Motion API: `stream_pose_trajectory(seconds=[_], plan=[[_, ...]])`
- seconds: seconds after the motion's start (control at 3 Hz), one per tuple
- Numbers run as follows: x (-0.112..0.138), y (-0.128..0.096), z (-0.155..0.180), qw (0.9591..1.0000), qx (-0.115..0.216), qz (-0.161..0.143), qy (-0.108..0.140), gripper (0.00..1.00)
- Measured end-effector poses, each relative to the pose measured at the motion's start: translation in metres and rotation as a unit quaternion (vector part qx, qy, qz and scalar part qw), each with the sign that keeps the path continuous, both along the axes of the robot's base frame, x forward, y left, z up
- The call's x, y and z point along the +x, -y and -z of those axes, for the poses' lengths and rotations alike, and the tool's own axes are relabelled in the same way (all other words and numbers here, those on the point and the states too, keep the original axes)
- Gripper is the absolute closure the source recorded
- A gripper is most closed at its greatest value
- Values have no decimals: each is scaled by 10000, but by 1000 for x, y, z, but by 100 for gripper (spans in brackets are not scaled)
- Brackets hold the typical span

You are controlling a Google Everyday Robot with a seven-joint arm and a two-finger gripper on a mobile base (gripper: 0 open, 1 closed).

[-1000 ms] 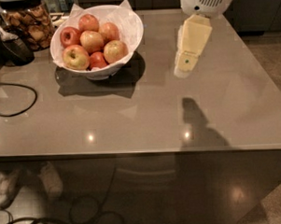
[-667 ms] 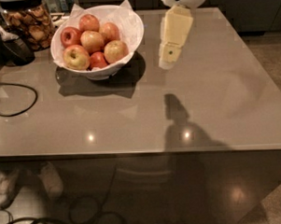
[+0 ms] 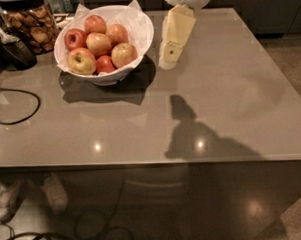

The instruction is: Pick apple from white bowl

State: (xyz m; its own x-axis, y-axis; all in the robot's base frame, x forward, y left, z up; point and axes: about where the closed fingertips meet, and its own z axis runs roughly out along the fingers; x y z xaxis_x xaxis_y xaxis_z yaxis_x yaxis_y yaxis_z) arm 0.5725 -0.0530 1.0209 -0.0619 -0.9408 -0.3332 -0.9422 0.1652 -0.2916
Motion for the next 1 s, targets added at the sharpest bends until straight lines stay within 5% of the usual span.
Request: stream_pose_trajectory(seconds=[1.0], plan=[[67,-40,-1,9986,401,-298,-171,11]])
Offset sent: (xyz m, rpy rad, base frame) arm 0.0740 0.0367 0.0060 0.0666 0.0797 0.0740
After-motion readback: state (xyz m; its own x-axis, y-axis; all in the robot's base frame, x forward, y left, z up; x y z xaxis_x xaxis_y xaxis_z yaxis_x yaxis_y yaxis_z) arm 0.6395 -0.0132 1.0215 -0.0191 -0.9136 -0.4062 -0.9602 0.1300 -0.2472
